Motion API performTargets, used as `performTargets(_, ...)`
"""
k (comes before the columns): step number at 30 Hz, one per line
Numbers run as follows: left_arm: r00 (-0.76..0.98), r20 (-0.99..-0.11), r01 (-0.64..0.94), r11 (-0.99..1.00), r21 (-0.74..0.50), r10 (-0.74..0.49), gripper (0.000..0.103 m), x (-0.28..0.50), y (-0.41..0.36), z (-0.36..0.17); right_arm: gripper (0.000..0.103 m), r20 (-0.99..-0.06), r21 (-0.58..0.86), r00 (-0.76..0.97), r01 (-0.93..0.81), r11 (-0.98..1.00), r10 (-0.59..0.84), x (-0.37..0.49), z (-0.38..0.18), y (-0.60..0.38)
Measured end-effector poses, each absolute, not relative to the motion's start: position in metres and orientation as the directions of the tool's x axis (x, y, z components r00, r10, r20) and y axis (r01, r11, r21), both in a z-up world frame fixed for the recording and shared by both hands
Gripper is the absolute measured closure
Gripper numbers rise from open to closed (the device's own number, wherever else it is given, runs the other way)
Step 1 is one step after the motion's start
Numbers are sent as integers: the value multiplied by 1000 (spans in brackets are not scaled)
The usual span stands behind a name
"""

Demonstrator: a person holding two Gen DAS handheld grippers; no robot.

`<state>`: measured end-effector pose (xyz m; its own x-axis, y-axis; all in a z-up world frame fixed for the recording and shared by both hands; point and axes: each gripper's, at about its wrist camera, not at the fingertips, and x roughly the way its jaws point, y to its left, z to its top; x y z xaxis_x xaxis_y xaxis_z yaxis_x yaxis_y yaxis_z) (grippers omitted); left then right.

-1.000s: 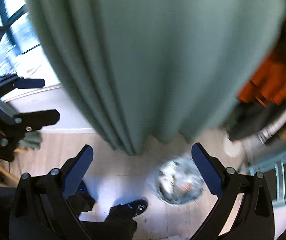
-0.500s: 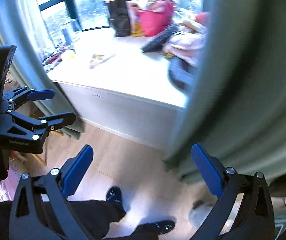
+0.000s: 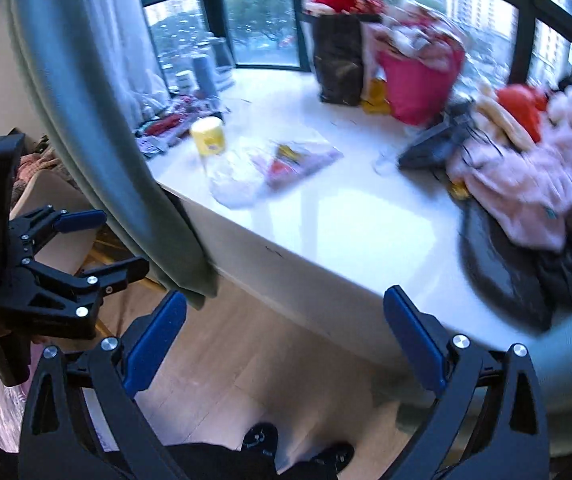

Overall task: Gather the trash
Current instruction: 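Return both open tools to the window table toward the pink snack bag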

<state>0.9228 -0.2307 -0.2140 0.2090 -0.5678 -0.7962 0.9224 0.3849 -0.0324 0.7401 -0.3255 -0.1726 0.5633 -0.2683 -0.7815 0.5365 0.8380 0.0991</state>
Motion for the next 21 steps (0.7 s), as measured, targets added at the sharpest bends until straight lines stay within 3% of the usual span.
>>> performTargets(10,286,-788,840,538,-68,-546,6,982,-220,-215,7,-777,79,588,444,893,-224,810,-178,-352)
performTargets(21,305,-800,808,585,-69,-516,6,1039,-272,-215,7,-785,109,603,364,925,-144,892,-186,-405)
